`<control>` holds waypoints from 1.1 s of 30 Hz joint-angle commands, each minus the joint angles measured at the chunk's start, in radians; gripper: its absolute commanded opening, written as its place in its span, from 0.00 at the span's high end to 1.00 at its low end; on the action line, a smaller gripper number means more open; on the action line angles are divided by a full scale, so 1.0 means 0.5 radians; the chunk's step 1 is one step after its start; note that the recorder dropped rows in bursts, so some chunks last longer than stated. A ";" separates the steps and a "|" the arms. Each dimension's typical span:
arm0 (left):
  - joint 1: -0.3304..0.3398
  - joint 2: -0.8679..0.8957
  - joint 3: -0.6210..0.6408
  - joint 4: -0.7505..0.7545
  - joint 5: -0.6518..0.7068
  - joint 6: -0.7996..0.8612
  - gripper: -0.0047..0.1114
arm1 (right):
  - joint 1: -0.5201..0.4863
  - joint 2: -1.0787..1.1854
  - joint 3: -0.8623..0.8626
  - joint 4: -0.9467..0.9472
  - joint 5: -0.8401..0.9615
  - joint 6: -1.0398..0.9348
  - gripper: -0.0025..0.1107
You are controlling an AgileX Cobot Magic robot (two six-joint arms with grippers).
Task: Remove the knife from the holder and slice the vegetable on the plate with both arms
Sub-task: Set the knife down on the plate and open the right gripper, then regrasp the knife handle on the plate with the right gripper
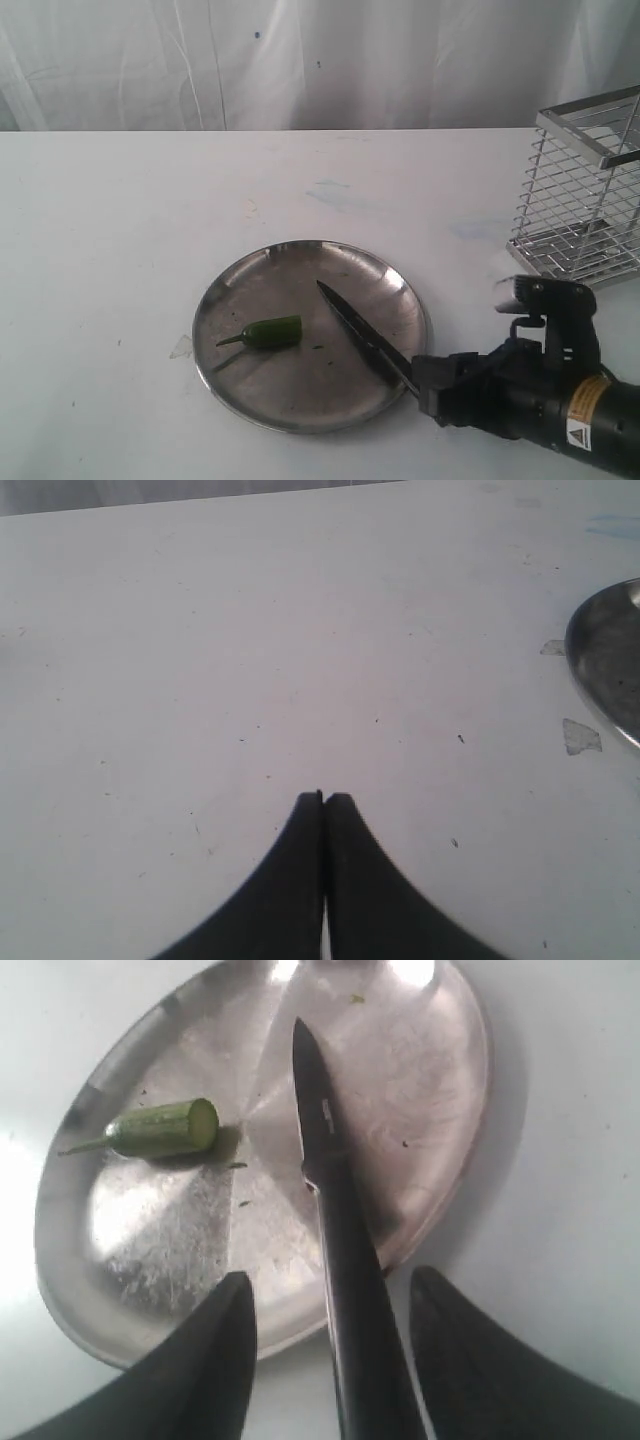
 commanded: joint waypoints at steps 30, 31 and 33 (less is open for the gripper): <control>-0.017 -0.010 0.000 -0.005 -0.008 -0.010 0.96 | -0.083 -0.324 -0.674 0.791 0.503 -0.894 0.64; -0.017 -0.010 0.000 -0.005 -0.008 -0.010 0.96 | -0.074 -0.333 -0.679 1.058 0.594 -1.206 0.64; -0.017 -0.010 0.000 -0.005 -0.008 -0.010 0.96 | -0.074 -0.342 -0.713 1.528 0.936 -1.954 0.64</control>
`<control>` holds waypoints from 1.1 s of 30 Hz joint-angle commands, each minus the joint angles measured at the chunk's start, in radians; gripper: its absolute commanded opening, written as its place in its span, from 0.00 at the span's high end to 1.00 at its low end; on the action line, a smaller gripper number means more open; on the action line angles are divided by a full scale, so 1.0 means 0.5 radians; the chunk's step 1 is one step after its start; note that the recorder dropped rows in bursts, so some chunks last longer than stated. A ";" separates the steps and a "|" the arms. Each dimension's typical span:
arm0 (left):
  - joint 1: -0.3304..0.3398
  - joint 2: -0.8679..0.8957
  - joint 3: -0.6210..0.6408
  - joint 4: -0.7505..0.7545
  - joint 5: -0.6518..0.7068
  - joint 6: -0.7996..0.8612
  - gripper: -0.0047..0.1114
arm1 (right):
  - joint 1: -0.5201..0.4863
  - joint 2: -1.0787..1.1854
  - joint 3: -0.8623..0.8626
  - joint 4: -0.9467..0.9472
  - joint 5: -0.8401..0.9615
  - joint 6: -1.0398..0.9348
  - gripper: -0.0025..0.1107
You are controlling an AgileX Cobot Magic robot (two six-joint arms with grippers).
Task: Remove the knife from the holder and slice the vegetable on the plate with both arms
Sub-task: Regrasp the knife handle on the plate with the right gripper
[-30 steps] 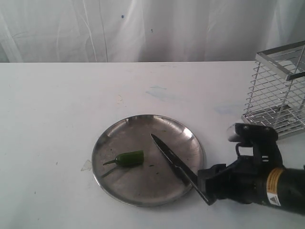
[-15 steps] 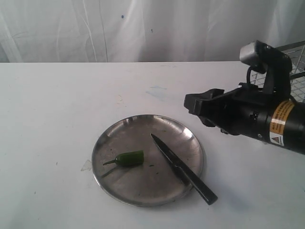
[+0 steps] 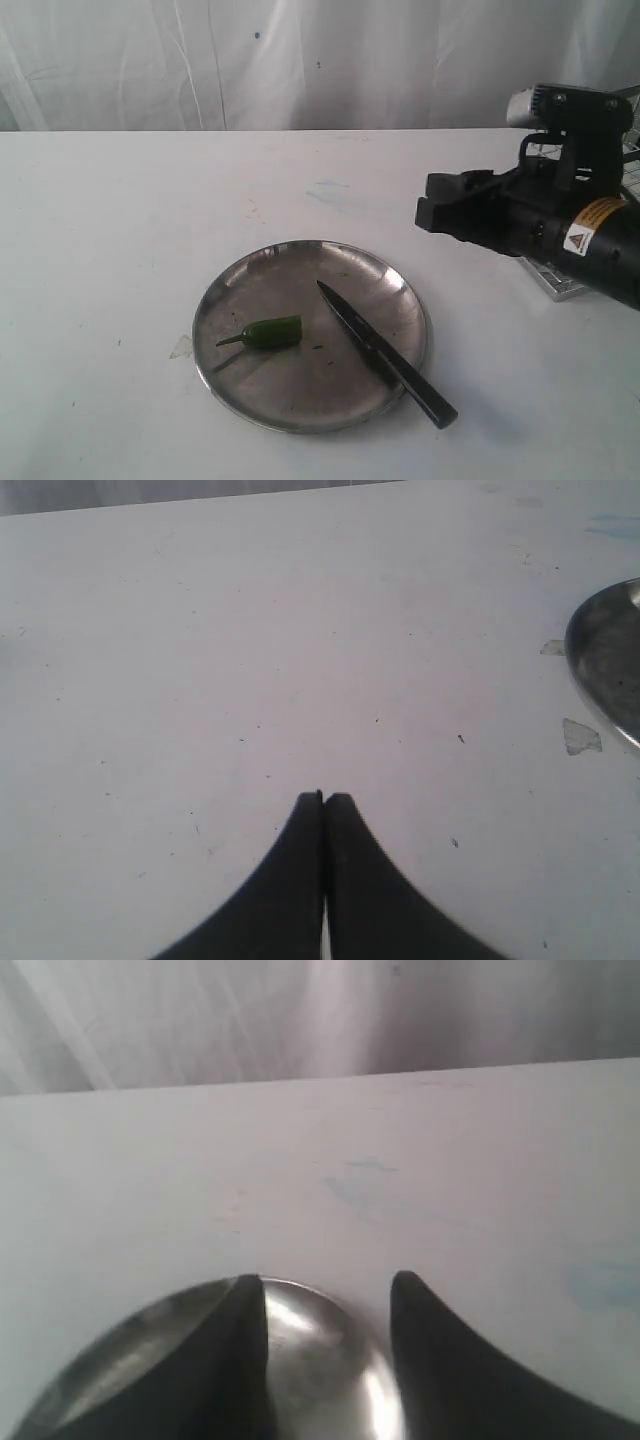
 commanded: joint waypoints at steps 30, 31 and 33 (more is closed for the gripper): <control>-0.017 -0.010 0.000 -0.005 -0.008 -0.010 0.96 | -0.421 0.827 -0.948 1.460 2.583 -2.230 0.80; -0.017 -0.010 0.000 -0.005 -0.008 -0.010 0.96 | -0.421 0.827 -0.945 1.464 2.617 -2.230 0.79; -0.017 -0.010 0.000 -0.005 -0.008 -0.010 0.96 | -0.421 0.827 -0.945 1.464 2.693 -2.230 0.73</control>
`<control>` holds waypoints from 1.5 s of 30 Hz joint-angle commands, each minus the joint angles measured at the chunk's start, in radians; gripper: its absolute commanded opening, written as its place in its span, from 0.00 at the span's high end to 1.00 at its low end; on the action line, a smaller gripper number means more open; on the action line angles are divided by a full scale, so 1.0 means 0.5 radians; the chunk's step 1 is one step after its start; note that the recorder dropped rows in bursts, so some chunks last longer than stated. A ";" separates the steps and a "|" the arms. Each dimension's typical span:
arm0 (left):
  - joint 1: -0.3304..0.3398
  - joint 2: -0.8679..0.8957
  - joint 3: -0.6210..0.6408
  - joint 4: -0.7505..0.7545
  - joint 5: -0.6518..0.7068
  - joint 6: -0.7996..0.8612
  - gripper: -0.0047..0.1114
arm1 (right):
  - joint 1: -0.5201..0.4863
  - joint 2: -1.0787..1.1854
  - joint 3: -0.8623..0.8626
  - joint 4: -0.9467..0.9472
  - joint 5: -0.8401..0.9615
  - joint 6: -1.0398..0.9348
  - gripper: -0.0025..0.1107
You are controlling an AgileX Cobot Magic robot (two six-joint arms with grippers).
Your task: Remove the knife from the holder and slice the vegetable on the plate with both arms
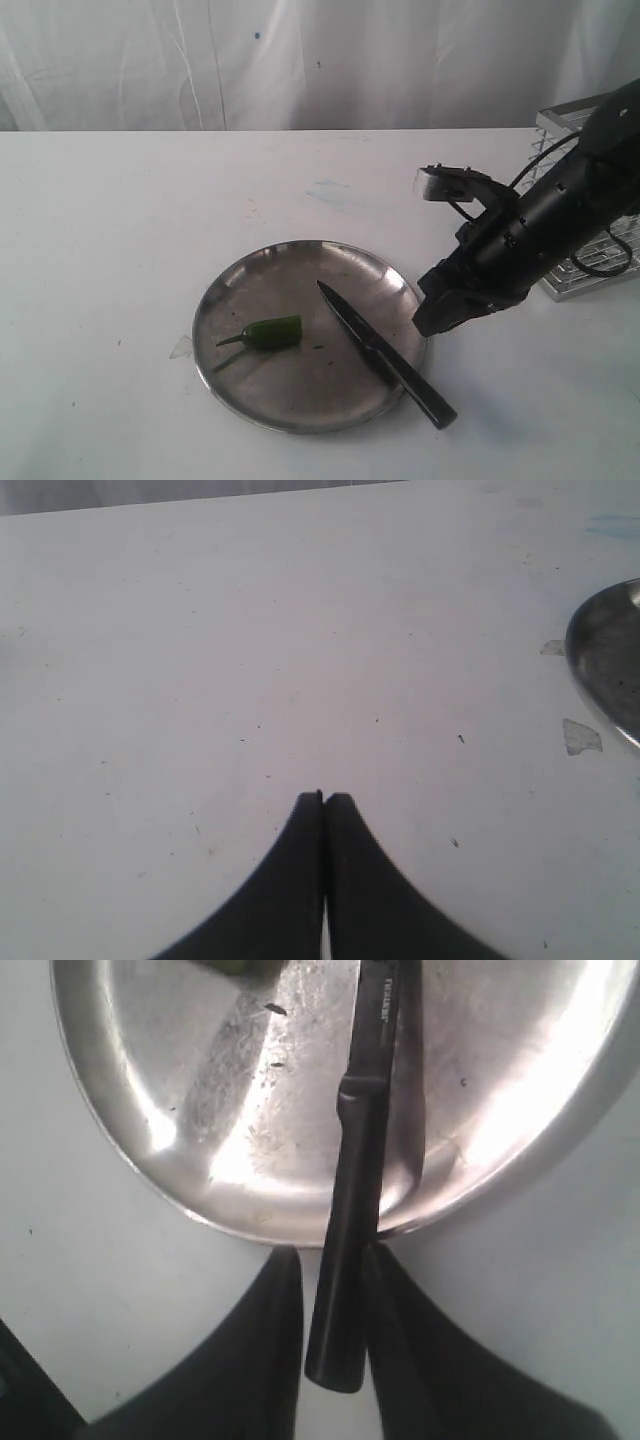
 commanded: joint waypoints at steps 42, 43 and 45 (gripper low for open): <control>-0.017 -0.010 0.000 -0.005 -0.008 -0.010 0.96 | -0.008 0.689 0.000 0.378 0.382 -0.310 0.47; -0.017 -0.010 0.000 -0.005 -0.008 -0.010 0.96 | -0.008 0.703 0.000 0.378 0.383 -0.310 0.47; -0.017 -0.010 0.000 -0.005 -0.008 -0.010 0.96 | -0.008 0.737 0.000 0.378 0.383 -0.310 0.47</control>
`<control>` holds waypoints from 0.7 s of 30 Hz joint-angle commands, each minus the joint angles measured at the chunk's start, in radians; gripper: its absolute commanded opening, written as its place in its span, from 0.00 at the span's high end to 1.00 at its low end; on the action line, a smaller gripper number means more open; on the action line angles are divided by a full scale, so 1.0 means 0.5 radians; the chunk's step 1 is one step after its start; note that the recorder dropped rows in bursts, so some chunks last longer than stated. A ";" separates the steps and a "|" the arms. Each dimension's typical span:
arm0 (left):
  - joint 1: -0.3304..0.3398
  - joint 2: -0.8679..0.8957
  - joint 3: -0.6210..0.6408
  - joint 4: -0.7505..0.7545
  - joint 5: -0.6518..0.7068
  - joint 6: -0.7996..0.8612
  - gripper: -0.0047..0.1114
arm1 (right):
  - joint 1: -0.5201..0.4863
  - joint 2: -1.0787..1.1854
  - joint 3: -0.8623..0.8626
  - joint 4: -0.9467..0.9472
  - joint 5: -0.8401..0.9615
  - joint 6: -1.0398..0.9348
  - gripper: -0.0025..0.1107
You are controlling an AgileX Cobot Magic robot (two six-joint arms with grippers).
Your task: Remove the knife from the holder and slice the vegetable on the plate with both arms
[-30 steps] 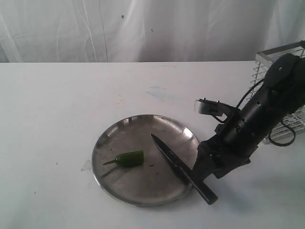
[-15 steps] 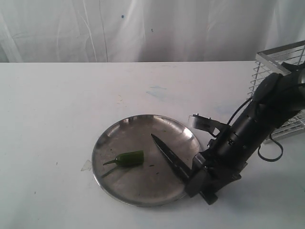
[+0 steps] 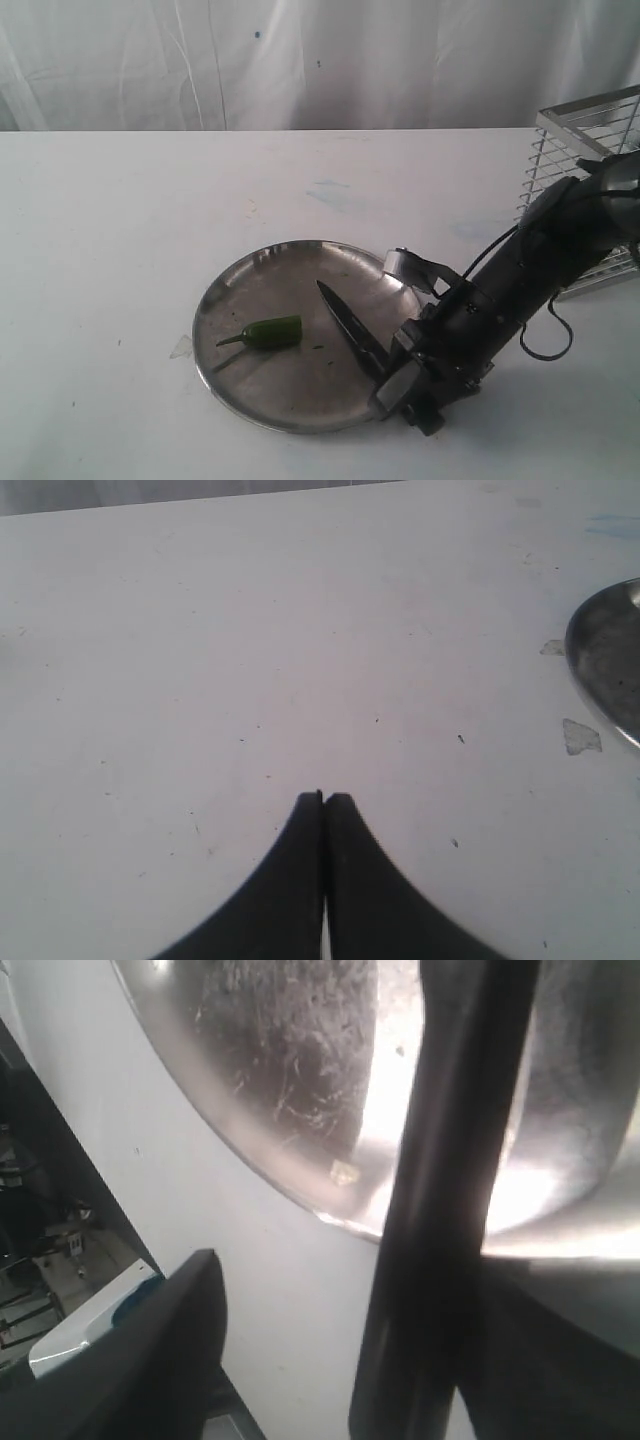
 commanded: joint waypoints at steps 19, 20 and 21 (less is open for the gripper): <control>-0.017 -0.010 0.000 -0.005 -0.008 -0.010 0.96 | -0.008 -0.134 0.004 -0.059 0.071 0.059 0.98; -0.017 -0.010 0.000 -0.005 -0.008 -0.010 0.96 | -0.008 -0.185 0.004 -0.059 0.071 0.059 0.98; -0.017 -0.010 0.000 -0.005 -0.008 -0.010 0.96 | -0.008 -0.235 0.004 -0.059 0.071 0.059 0.98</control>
